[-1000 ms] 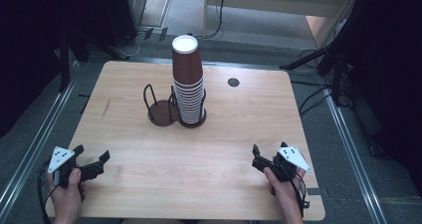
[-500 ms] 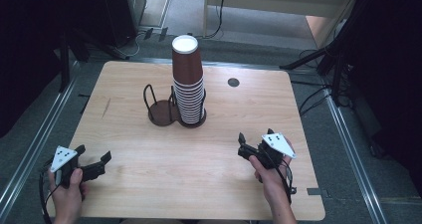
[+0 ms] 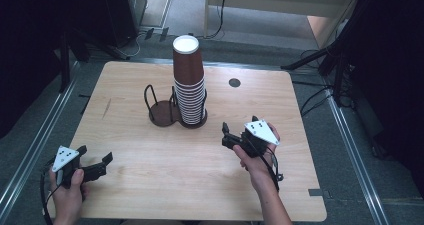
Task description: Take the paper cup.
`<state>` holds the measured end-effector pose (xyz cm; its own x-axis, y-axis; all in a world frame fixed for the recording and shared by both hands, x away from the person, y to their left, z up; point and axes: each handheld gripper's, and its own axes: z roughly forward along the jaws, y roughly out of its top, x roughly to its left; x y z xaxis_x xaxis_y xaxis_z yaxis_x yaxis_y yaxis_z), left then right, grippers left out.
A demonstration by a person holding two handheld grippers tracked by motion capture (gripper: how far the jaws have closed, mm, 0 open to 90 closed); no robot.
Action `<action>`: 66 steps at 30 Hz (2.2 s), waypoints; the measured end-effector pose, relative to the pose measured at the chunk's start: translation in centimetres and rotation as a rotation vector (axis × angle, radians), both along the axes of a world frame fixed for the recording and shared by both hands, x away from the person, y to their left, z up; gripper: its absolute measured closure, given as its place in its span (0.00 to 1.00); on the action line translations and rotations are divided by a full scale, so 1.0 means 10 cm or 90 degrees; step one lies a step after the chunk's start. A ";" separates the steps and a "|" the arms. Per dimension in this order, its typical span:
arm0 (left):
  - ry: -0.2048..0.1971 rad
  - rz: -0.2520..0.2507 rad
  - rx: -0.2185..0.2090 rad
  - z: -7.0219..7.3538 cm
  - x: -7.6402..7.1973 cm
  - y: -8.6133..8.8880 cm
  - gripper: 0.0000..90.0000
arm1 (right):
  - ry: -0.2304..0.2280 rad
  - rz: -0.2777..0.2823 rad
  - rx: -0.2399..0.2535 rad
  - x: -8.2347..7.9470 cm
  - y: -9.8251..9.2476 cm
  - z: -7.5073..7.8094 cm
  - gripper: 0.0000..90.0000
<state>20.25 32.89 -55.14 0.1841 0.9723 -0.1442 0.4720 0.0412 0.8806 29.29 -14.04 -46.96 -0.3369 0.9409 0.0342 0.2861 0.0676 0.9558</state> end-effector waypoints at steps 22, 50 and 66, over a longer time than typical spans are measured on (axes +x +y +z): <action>0.012 -0.014 -0.004 0.00 0.03 0.00 0.04 | -0.012 0.040 -0.001 0.20 0.52 0.06 0.04; 0.012 -0.019 -0.009 0.00 0.03 0.01 0.04 | -0.030 0.074 0.017 0.41 0.92 0.45 0.00; 0.010 -0.019 -0.011 0.00 0.03 0.01 0.04 | -0.054 0.059 0.031 0.57 1.08 0.62 0.00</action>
